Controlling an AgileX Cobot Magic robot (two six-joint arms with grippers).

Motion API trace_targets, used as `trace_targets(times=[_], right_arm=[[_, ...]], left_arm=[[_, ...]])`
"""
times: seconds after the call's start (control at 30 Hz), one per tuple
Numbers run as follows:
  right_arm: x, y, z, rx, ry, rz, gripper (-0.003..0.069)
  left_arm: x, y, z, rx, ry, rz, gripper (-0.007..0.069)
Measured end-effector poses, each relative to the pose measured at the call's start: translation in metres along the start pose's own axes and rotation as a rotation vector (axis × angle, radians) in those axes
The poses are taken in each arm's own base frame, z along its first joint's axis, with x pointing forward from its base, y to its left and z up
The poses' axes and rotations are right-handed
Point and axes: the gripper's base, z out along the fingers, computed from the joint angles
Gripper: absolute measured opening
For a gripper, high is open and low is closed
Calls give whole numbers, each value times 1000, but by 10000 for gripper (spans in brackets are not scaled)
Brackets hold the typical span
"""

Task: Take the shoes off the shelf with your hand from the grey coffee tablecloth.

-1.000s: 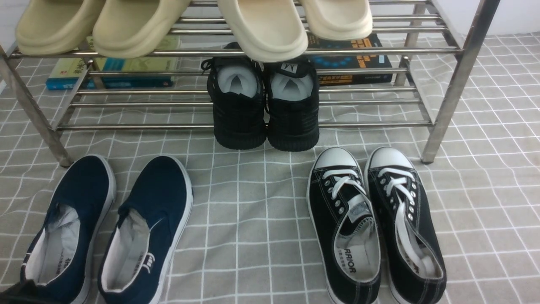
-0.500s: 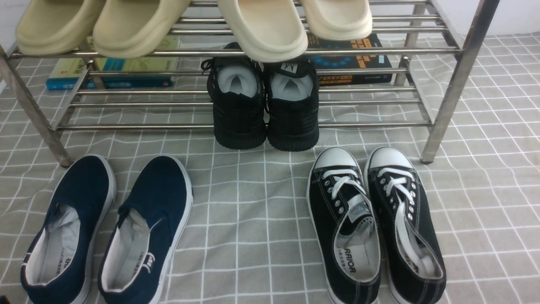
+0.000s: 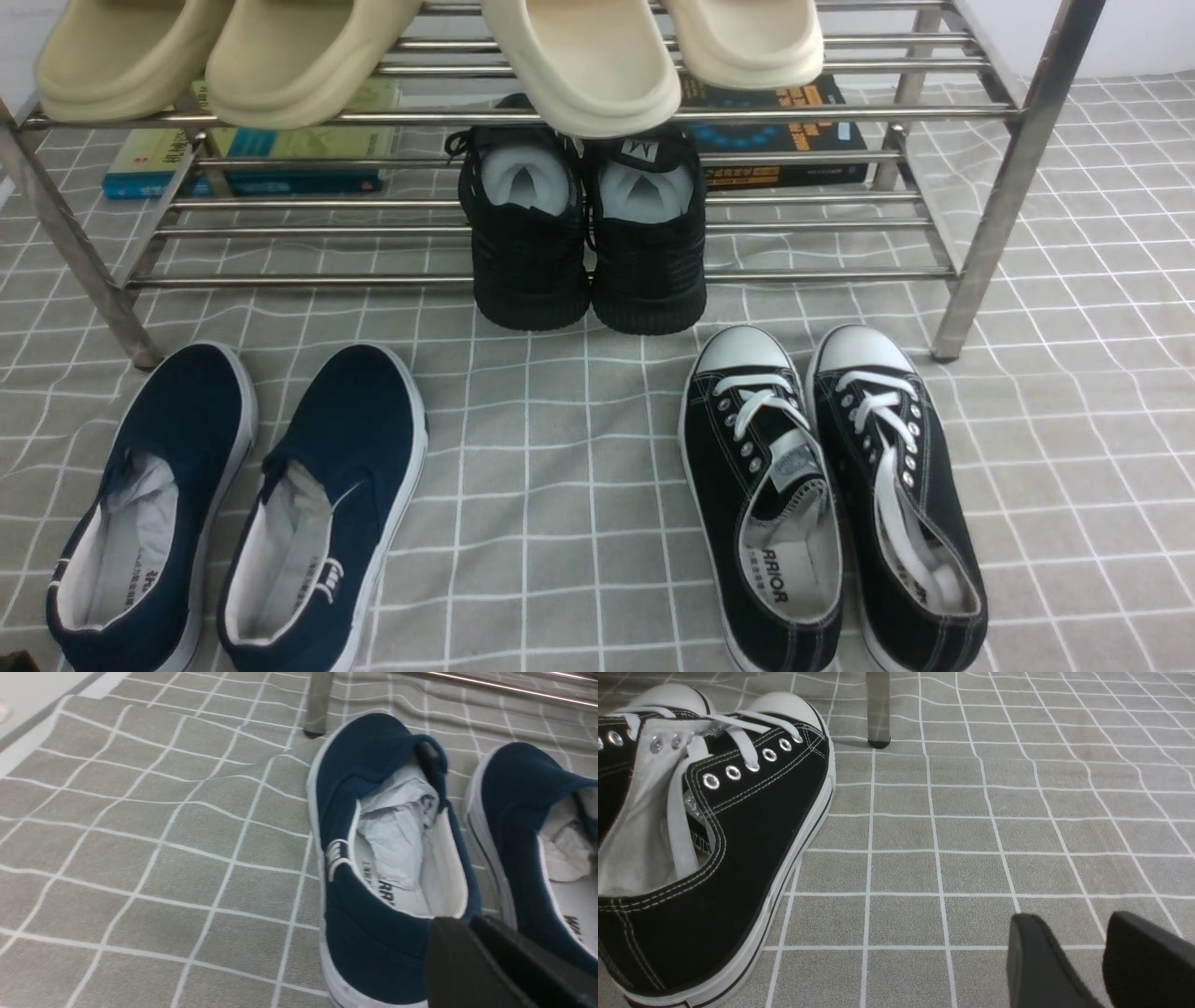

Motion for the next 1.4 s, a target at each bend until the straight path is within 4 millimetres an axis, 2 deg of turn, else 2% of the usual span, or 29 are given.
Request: trace_targets(times=[1.1, 1.4], right_arm=[[0, 0, 0, 0, 0, 0, 239], [0, 0, 0, 0, 0, 0, 239]], left_arm=[[0, 3, 0, -58, -6, -16, 97], [0, 0, 0, 8, 2, 4, 107]])
